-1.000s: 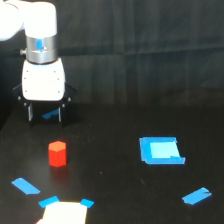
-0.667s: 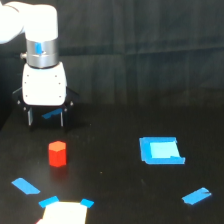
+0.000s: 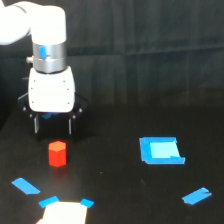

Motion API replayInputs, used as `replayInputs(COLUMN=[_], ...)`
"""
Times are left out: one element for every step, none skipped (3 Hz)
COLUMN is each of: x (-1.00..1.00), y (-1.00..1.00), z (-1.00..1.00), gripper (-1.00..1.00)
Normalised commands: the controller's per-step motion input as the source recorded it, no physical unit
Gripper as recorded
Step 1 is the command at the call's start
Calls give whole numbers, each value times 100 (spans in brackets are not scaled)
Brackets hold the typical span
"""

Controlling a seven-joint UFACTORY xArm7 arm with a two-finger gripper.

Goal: Pick up the red object from the table

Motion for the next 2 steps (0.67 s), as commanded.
replayInputs(x=[51, 24], y=[-99, -68], z=[-13, -26], gripper=[80, 38])
